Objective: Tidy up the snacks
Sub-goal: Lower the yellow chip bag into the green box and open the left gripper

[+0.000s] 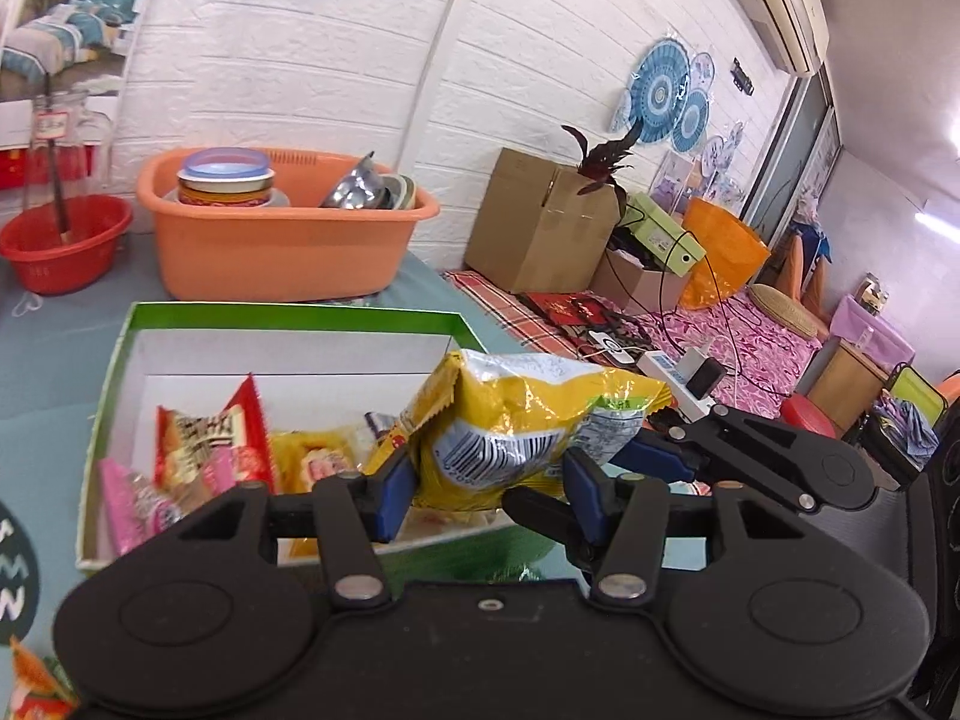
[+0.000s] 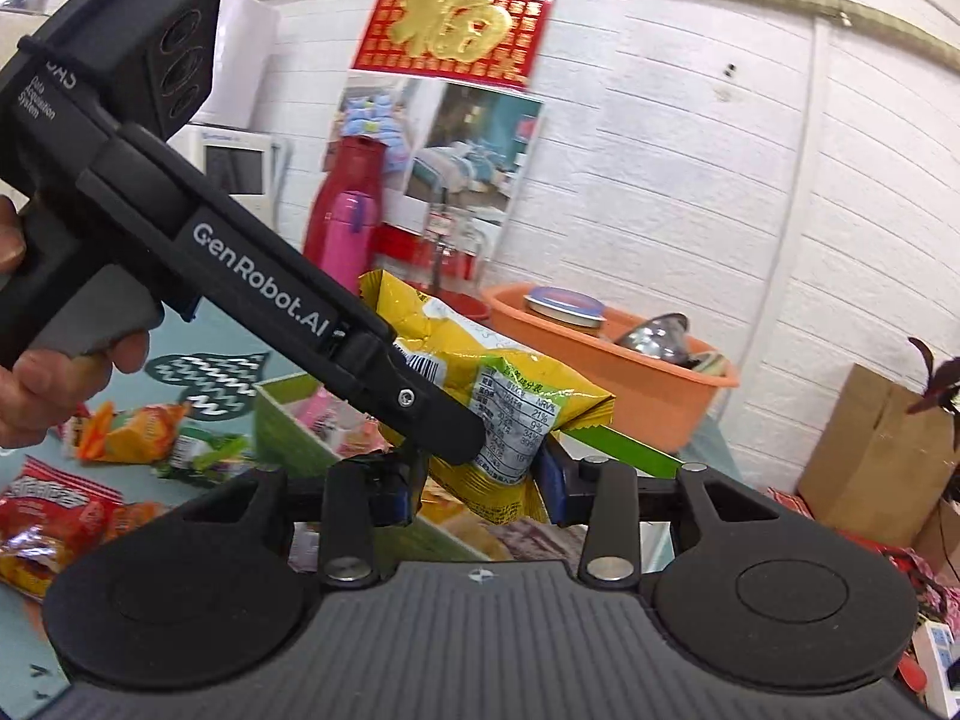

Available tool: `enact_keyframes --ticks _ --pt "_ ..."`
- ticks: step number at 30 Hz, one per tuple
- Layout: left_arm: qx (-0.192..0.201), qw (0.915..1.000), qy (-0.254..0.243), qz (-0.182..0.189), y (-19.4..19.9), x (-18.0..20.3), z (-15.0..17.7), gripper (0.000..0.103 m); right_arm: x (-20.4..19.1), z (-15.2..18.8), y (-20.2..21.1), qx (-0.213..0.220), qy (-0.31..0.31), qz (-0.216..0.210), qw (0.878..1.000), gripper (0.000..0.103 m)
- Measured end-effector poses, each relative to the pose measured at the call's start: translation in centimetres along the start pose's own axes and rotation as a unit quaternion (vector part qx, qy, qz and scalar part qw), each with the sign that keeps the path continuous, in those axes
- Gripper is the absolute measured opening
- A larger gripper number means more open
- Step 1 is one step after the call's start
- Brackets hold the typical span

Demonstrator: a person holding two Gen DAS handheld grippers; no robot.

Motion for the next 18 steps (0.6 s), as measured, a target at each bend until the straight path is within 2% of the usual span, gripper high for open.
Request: enact_keyframes --ticks 10,11,12,13,15,16,18 --pt "-0.012 0.9998 0.015 -0.003 -5.1 -1.8 -2.1 0.070 3.5 1.4 -4.3 -0.012 -0.035 0.010 0.999 0.066" --pt "-0.014 0.9997 0.018 -0.007 -5.5 -2.2 -2.1 0.072 3.8 1.6 -4.8 -0.013 -0.038 0.009 0.999 0.067" --pt "-0.015 0.9996 0.021 -0.013 -5.9 -2.5 -2.2 0.082 3.9 1.7 -5.3 -0.018 -0.041 0.009 0.999 0.067" --pt "-0.016 0.9993 0.025 -0.023 -6.1 -3.0 -2.1 0.097 4.2 2.0 -5.9 -0.024 -0.044 0.014 0.999 0.068" --pt "-0.016 0.9985 0.035 -0.039 -6.3 -4.0 -1.9 0.103 4.7 2.8 -7.1 -0.041 -0.044 0.037 0.998 0.084" --pt "-0.018 0.9984 0.038 -0.038 -6.3 -4.2 -1.7 0.103 4.8 3.2 -7.3 -0.046 -0.043 0.046 0.997 0.101" --pt "-0.022 0.9982 0.039 -0.039 -6.0 -4.6 -1.2 0.103 4.7 3.9 -7.3 -0.048 -0.044 0.048 0.997 0.103"
Point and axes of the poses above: each gripper's, at about its wrist camera, not at the fingertips, and y roughly against the way its jaws point, x to its right, z to its underside, the point moved 8 cm from there along -y, roughly the way its jaws point, and after that the axes turned 4 degrees about -x, right-handed, at the moved point
